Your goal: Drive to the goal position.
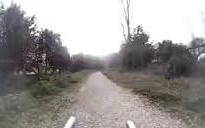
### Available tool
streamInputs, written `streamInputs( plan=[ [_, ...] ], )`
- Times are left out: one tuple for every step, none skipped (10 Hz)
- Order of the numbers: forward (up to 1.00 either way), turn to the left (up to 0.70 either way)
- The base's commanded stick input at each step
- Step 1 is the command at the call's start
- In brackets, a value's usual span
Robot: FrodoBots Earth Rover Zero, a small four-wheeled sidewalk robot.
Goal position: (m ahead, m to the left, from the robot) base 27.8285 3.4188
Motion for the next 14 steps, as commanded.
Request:
streamInputs(
  plan=[
    [0.7, 0.0],
    [0.7, 0.0],
    [0.7, 0.0],
    [0.7, 0.0],
    [0.7, 0.0],
    [0.7, 0.0],
    [0.7, 0.0],
    [0.7, 0.0],
    [0.7, 0.0],
    [0.7, 0.0],
    [0.7, 0.0],
    [0.7, 0.0],
    [0.7, 0.0],
    [0.7, 0.0]
  ],
)
